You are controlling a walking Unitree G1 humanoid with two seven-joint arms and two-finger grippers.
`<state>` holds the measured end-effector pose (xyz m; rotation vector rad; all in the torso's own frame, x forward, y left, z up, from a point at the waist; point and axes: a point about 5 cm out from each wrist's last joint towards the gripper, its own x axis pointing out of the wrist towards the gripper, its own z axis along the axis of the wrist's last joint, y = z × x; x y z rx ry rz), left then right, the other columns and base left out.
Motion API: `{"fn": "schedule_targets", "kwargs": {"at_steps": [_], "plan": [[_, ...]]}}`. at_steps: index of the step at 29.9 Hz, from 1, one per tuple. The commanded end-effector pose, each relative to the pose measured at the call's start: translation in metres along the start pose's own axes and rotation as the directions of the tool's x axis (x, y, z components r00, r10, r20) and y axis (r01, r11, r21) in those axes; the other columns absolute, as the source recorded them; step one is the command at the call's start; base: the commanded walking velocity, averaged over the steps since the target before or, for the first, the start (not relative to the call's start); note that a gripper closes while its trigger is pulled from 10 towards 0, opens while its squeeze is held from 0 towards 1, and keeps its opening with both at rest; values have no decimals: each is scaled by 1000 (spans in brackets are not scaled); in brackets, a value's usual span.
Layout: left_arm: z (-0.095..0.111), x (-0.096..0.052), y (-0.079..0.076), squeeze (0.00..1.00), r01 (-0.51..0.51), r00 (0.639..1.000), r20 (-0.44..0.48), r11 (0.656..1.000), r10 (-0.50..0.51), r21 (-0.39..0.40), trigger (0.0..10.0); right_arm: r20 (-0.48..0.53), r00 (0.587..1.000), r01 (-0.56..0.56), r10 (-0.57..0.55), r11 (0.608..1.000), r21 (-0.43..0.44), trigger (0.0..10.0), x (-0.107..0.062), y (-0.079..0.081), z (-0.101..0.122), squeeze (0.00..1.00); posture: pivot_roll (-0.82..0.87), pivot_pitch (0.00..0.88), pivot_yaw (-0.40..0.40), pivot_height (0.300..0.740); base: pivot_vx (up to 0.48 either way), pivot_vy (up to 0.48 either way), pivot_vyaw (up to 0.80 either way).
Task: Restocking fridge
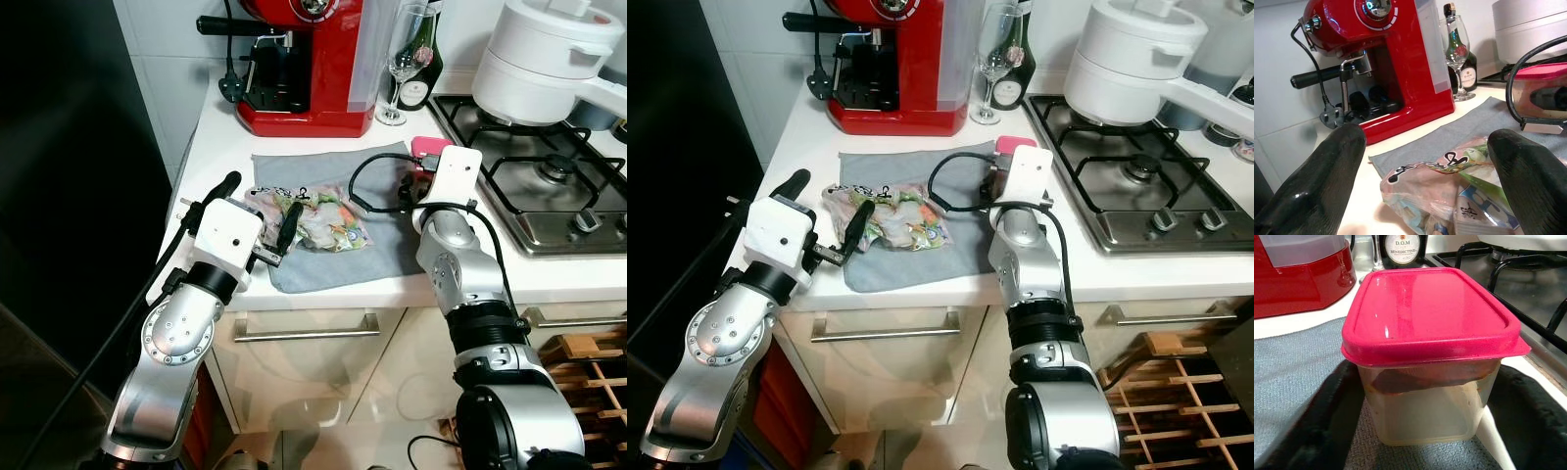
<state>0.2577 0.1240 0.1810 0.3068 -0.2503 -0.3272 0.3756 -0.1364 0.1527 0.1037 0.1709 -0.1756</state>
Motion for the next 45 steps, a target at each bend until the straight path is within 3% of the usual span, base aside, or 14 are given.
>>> {"fn": "schedule_targets", "kwargs": {"at_steps": [1,13,18,19,22,25,26,27,29,30,34,36,40,45], "plan": [[-1,2,-1,0,10,1000,-3,1000,-10,7,10000,14,1000,-3,2,1000,14,0,3,0,5,0,88,0,-49,740,0,0,0],[-2,3,0,0,5,1000,-3,1000,-5,13,10000,28,1000,-8,7,999,31,0,9,-4,5,0,90,0,-48,740,0,0,0],[-3,5,2,0,2,1000,-1,1000,-2,23,10000,86,996,-20,16,999,37,0,9,-3,13,0,91,0,-46,740,0,0,0],[-3,9,6,0,-10,1000,1,999,10,35,10000,224,974,-31,34,999,-17,0,5,-2,33,0,90,0,-42,740,0,0,0],[-5,12,10,0,-29,1000,-7,999,29,38,10000,348,937,-25,44,998,-61,0,0,-2,51,0,86,0,-37,740,0,0,0],[-6,16,13,0,-51,999,-13,999,51,19,10000,511,859,29,34,993,-114,0,-13,-10,75,0,80,0,-29,740,0,0,0],[-6,16,13,0,-51,999,-13,999,51,19,10000,511,859,29,34,993,-114,0,-13,-10,75,0,80,0,-29,740,0,0,0],[-6,19,14,0,-62,998,-10,998,62,9,10000,587,809,61,26,990,-129,0,-22,-15,84,0,69,0,-22,740,0,0,0],[-5,21,15,0,-65,998,-6,998,65,6,10000,613,790,77,21,988,-133,0,-25,-17,87,0,66,0,-20,740,0,0,0],[-3,23,14,0,-69,998,8,998,69,6,10000,666,746,111,5,985,-132,0,-34,-22,92,0,61,0,-17,740,0,0,0],[3,30,15,0,-91,995,34,996,90,16,10000,751,660,181,-5,972,-153,0,-54,-27,95,0,55,0,-16,740,0,0,0],[6,33,16,0,-107,993,53,994,106,12,10000,756,655,209,-4,962,-175,0,-60,-29,85,0,49,0,-12,740,0,0,0],[7,40,18,0,-131,990,58,991,131,6,10000,633,768,236,-103,963,-129,0,-59,-45,43,0,20,0,6,740,0,0,0],[8,43,17,0,-129,990,65,992,128,3,10000,593,794,248,-130,961,-121,0,-62,-52,30,0,9,0,12,740,0,0,0]]}}
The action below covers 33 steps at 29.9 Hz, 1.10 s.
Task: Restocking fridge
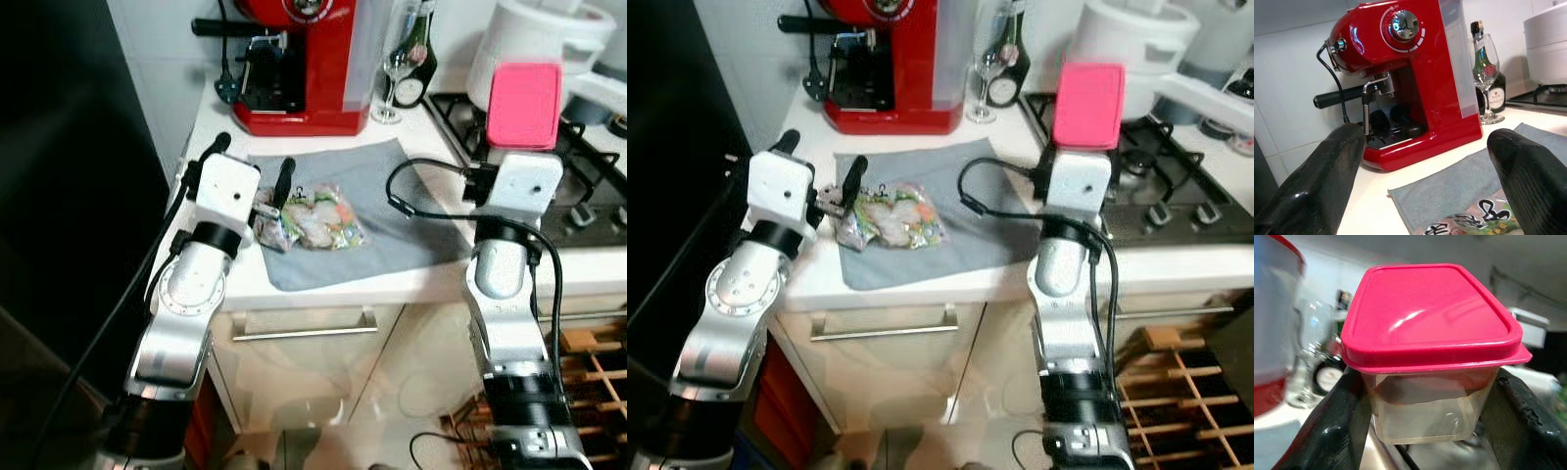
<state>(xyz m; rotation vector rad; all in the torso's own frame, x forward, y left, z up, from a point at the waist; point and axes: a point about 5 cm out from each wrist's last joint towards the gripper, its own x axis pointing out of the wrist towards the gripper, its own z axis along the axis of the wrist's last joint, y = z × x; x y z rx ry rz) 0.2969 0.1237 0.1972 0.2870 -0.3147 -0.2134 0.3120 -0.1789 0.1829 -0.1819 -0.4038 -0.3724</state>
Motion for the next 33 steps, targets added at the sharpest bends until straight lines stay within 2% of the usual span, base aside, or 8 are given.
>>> {"fn": "schedule_targets", "kwargs": {"at_steps": [1,9,15,18,24,27,33], "plan": [[5,7,-2,0,-7,1000,22,1000,7,-2,10000,-2,1000,14,-14,1000,8,0,0,-4,1,0,14,0,7,740,0,0,0],[6,7,-9,0,1,1000,31,1000,0,-15,10000,-35,999,9,-8,1000,8,0,4,-6,-4,0,21,0,0,740,0,0,0],[-4,9,-17,0,-12,1000,-5,999,11,-46,10000,-128,992,25,-21,999,35,0,5,-11,-22,0,-1,0,6,740,0,0,0],[-3,12,-21,0,4,1000,6,999,-3,-52,10000,-133,991,19,-14,999,38,0,9,-13,-21,0,-14,0,-4,740,0,0,0],[-5,13,-21,0,-30,1000,3,998,30,-63,10000,-164,986,-36,44,998,50,0,8,-11,-26,0,-12,0,-45,740,0,0,0],[-8,12,-20,0,-47,999,-4,997,47,-66,10000,-152,983,-94,102,994,58,0,3,-4,-23,0,-35,0,-48,740,0,0,0],[-8,14,-26,0,-39,999,4,996,39,-75,10000,-138,980,-135,144,988,71,0,-1,-3,-19,0,-60,0,-40,740,0,0,0]]}}
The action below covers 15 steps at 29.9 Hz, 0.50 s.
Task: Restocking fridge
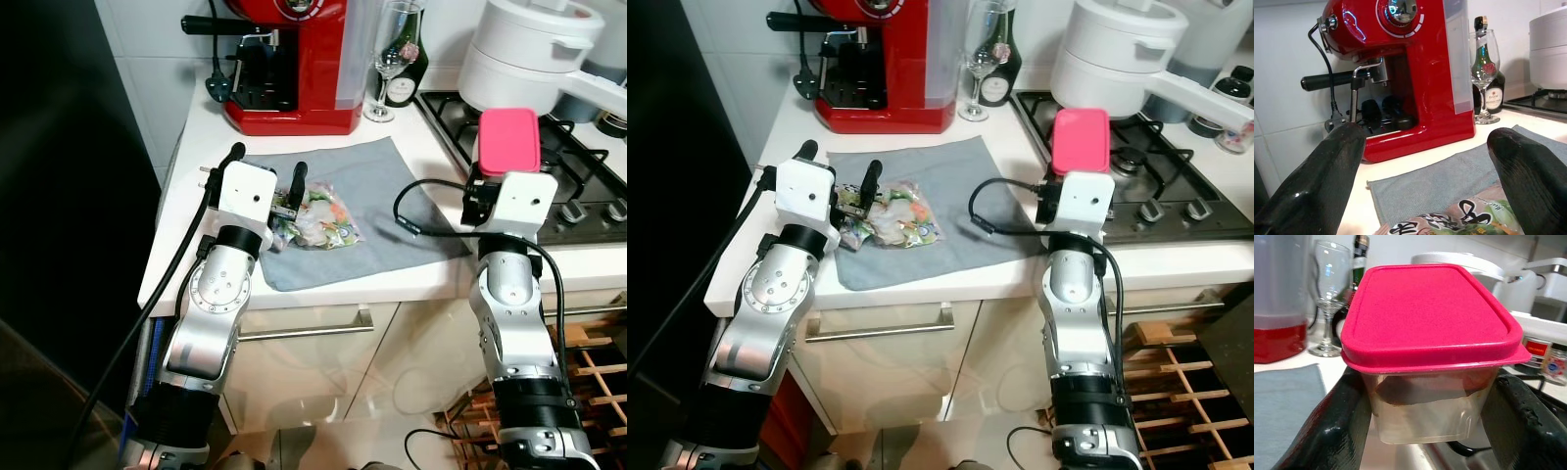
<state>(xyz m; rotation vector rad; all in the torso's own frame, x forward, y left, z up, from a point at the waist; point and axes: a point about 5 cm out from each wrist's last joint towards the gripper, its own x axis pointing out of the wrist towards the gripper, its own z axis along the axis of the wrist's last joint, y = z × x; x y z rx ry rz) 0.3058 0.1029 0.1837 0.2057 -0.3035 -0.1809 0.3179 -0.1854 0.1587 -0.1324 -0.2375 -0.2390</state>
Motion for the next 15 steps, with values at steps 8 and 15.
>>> {"fn": "schedule_targets", "kwargs": {"at_steps": [8,15], "plan": [[7,11,-7,0,23,999,37,1000,-23,2,10000,18,999,-51,50,997,61,0,1,6,7,0,-69,0,-15,740,0,0,0],[4,12,-6,0,17,1000,27,1000,-16,-10,10000,8,997,-76,76,994,74,0,3,9,7,0,-77,0,-15,740,-171,0,0]]}}
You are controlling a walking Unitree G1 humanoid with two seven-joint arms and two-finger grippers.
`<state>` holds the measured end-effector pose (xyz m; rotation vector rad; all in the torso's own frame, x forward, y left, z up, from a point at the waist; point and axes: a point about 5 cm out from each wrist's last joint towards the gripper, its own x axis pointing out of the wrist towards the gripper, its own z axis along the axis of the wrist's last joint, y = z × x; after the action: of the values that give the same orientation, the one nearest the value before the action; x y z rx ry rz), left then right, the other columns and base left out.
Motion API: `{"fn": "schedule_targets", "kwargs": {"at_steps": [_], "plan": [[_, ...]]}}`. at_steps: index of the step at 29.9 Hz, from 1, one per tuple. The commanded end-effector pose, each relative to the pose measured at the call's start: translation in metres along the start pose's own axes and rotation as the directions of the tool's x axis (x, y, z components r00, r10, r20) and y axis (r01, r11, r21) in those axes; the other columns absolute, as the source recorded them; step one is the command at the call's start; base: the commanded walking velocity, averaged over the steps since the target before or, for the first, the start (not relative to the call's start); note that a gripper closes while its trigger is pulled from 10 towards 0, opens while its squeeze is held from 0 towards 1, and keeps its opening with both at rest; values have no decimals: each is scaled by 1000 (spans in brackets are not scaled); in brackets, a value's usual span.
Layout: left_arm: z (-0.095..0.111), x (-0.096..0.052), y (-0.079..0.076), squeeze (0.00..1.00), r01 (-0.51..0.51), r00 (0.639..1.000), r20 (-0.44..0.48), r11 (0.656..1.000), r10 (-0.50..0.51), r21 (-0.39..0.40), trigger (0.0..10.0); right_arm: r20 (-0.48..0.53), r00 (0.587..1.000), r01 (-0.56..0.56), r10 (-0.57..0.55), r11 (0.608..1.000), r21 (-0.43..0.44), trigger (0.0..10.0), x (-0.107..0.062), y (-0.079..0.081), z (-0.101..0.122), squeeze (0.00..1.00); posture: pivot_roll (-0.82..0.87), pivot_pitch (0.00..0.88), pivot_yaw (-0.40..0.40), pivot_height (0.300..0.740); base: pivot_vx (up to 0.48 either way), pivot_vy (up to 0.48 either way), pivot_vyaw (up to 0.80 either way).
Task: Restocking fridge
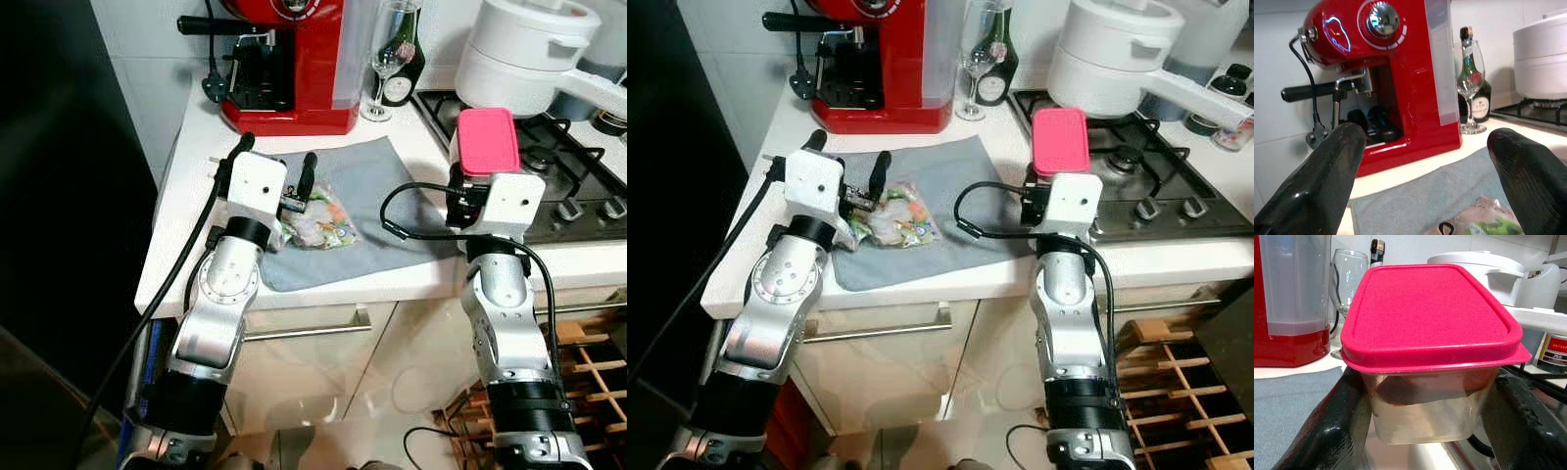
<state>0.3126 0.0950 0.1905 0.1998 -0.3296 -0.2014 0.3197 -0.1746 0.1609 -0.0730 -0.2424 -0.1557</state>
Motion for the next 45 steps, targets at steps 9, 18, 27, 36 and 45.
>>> {"fn": "schedule_targets", "kwargs": {"at_steps": [9,18,27,36,45], "plan": [[1,6,-2,0,-3,1000,12,1000,3,-7,10000,-3,1000,-21,21,1000,9,0,4,1,3,0,-73,0,-21,740,-250,0,0],[1,7,-1,0,-2,1000,20,1000,2,-1,10000,-9,1000,-25,26,1000,16,0,6,2,2,0,-70,0,-16,740,-268,0,0],[2,8,-4,0,16,999,30,1000,-16,3,10000,-16,1000,-22,22,1000,18,0,6,0,-1,0,-80,0,-8,740,-268,0,0],[1,7,-6,0,18,999,34,1000,-18,4,10000,-24,999,-31,31,999,15,0,7,0,-3,0,-69,0,-23,740,-266,0,0],[-1,3,-4,0,4,1000,28,1000,-5,11,10000,-36,998,-47,47,999,16,0,6,2,-5,0,-55,0,-32,740,-267,0,0]]}}
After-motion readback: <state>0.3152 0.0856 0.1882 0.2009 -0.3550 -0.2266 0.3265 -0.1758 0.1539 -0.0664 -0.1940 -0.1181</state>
